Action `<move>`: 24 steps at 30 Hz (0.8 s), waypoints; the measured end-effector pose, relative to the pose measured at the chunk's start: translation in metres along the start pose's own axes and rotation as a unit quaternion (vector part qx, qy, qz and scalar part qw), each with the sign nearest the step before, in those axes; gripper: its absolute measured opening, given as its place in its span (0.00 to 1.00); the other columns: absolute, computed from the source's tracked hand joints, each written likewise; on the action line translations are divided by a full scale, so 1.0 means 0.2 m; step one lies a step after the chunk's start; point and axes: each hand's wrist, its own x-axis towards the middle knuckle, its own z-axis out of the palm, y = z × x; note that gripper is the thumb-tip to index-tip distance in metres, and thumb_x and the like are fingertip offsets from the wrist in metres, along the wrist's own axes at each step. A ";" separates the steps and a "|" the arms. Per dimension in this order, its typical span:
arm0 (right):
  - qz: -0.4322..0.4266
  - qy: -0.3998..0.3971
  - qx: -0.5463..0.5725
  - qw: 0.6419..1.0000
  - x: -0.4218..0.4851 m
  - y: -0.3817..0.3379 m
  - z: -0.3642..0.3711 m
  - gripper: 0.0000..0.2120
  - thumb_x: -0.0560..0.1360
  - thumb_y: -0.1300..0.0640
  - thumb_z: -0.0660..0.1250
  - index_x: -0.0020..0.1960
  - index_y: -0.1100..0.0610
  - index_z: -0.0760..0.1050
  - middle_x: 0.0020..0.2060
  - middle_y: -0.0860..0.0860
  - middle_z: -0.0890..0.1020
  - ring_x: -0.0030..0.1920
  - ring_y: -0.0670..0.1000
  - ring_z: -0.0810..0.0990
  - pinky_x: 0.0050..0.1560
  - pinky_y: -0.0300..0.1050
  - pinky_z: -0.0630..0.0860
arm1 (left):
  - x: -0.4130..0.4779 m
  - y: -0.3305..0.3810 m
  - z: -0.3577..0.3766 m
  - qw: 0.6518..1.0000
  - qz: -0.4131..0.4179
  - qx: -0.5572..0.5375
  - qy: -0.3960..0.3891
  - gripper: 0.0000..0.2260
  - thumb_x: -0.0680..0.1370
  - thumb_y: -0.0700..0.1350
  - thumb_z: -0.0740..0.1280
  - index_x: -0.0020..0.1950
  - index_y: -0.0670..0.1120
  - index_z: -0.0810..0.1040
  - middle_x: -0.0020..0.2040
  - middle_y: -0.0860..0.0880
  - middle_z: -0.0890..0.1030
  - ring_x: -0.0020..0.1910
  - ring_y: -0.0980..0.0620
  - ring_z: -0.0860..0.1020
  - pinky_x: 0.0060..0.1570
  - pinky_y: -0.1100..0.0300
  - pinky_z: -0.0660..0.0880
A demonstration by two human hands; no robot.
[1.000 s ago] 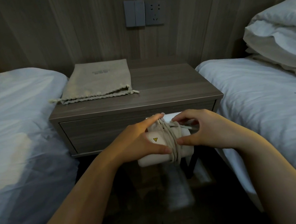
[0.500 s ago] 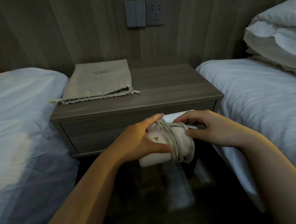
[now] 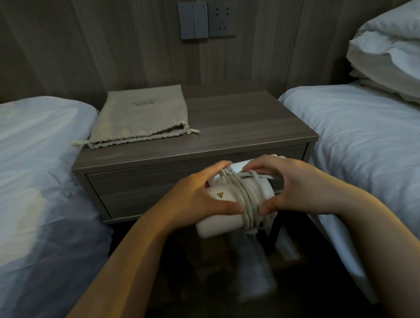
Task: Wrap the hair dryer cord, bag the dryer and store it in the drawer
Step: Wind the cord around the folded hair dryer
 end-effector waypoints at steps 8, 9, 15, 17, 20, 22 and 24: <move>-0.025 0.040 -0.024 0.999 0.02 0.02 0.03 0.21 0.72 0.52 0.70 0.63 0.44 0.70 0.52 0.39 0.74 0.56 0.40 0.73 0.60 0.39 0.70 | 0.01 -0.01 0.03 1.000 0.003 -0.018 -0.001 0.41 0.56 0.66 0.74 0.67 0.69 0.62 0.66 0.57 0.73 0.61 0.57 0.74 0.61 0.52 0.73; -0.022 0.054 -0.008 0.998 0.02 0.01 0.04 0.19 0.71 0.53 0.70 0.60 0.43 0.70 0.51 0.39 0.76 0.55 0.38 0.74 0.58 0.37 0.72 | 0.01 -0.01 0.03 1.000 0.002 -0.021 0.003 0.41 0.57 0.65 0.74 0.68 0.68 0.63 0.66 0.58 0.73 0.61 0.58 0.74 0.61 0.53 0.74; -0.018 -0.054 -0.038 0.998 -0.01 0.00 -0.03 0.39 0.59 0.52 0.79 0.62 0.33 0.63 0.57 0.27 0.67 0.61 0.29 0.65 0.61 0.28 0.63 | 0.01 -0.02 0.00 0.999 -0.012 -0.040 -0.011 0.41 0.56 0.65 0.73 0.68 0.66 0.64 0.62 0.55 0.76 0.57 0.56 0.77 0.58 0.53 0.75; -0.035 -0.057 -0.063 0.996 -0.02 0.00 -0.03 0.44 0.58 0.53 0.80 0.62 0.30 0.58 0.55 0.24 0.64 0.61 0.28 0.63 0.62 0.27 0.61 | 0.01 -0.02 -0.01 0.999 -0.010 -0.047 -0.008 0.42 0.56 0.65 0.73 0.69 0.64 0.65 0.62 0.55 0.76 0.57 0.56 0.77 0.59 0.52 0.75; -0.054 -0.019 -0.091 0.994 -0.02 -0.03 -0.02 0.44 0.57 0.50 0.80 0.68 0.40 0.64 0.56 0.29 0.67 0.64 0.39 0.66 0.67 0.43 0.65 | 0.01 0.00 -0.01 0.998 -0.007 -0.055 -0.003 0.42 0.56 0.65 0.73 0.69 0.64 0.65 0.62 0.55 0.76 0.57 0.57 0.77 0.59 0.53 0.75; -0.040 -0.018 -0.102 0.994 -0.02 -0.04 -0.02 0.42 0.57 0.48 0.79 0.68 0.41 0.66 0.53 0.29 0.68 0.61 0.40 0.67 0.66 0.43 0.66 | 0.00 0.01 0.00 0.999 -0.005 -0.037 -0.004 0.42 0.57 0.64 0.73 0.69 0.65 0.64 0.64 0.56 0.75 0.58 0.57 0.76 0.59 0.54 0.75; -0.010 -0.036 -0.112 0.993 -0.02 -0.04 -0.02 0.41 0.57 0.48 0.79 0.67 0.40 0.67 0.50 0.30 0.69 0.58 0.40 0.68 0.63 0.41 0.66 | 0.00 0.02 0.02 1.000 -0.003 -0.024 -0.015 0.40 0.60 0.62 0.75 0.69 0.65 0.63 0.65 0.55 0.73 0.59 0.56 0.75 0.59 0.54 0.74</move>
